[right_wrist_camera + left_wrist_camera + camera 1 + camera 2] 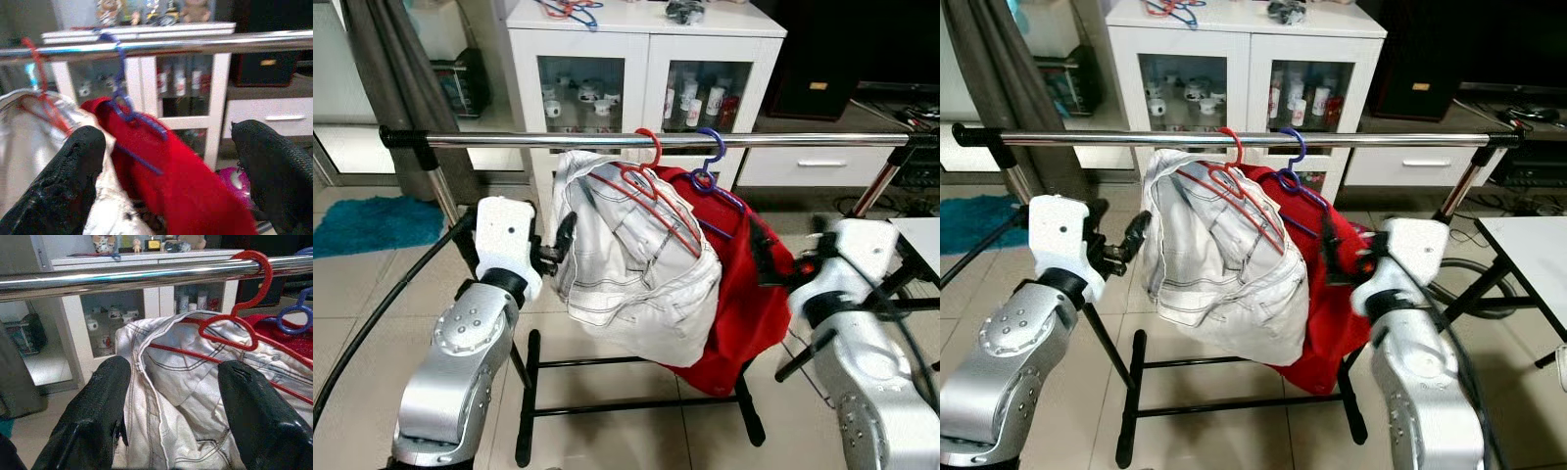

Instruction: Hang hanger

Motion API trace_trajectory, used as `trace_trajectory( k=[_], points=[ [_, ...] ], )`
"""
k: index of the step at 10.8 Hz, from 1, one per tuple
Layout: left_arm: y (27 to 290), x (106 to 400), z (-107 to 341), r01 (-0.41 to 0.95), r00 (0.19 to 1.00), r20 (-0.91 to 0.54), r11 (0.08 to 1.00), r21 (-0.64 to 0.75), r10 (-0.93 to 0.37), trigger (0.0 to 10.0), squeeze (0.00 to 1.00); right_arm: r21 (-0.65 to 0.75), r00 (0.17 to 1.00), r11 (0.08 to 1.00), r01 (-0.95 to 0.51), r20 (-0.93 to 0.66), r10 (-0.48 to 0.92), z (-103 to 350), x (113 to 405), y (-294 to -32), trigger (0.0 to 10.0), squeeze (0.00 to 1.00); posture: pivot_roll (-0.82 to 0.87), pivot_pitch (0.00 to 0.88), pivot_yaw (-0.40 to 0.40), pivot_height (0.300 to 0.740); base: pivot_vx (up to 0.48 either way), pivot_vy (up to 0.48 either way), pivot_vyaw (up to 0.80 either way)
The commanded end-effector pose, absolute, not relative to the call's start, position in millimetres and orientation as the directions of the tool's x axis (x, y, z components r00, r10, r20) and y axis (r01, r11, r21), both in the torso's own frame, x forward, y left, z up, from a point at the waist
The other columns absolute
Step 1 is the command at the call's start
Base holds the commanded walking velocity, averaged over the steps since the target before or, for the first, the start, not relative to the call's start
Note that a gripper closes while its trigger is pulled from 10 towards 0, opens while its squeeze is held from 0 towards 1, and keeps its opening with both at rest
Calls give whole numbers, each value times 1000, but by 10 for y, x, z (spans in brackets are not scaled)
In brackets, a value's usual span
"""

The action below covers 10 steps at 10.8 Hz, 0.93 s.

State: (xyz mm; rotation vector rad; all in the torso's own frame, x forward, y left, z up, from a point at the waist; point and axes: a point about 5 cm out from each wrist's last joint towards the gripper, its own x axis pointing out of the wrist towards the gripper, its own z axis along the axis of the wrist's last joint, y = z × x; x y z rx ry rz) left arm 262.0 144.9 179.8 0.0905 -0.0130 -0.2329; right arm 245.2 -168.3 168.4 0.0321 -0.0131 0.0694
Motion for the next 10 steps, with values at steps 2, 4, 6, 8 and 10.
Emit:
trace_trajectory(
  k=[2,4,6,8,10],
  points=[
    [1478,2637,1786,196,980,-7,968,155,-198,10000,0,55,987,986,-159,23,158,1675,2449,-1554,10000,1000,-46,0,-8,740,0,-240,800],
    [1479,2625,1782,197,980,-13,972,125,-197,10000,0,55,991,990,-128,57,125,1692,2474,-1571,10000,1000,-43,0,-14,740,0,-480,800],
    [1502,2623,1798,166,986,11,983,81,-167,10000,0,100,993,991,-84,93,75,1717,2483,-1626,10000,1000,-41,0,-19,740,0,0,800],
    [1530,2602,1777,177,984,5,977,117,-179,10000,0,110,991,985,-130,38,126,1681,2483,-1566,10000,1000,-37,0,-27,740,0,0,0],
    [1516,2580,1781,214,976,0,971,109,-216,10000,0,146,991,980,-137,20,135,1654,2476,-1539,10000,0,-34,0,-27,740,322,0,0]
  ],
)
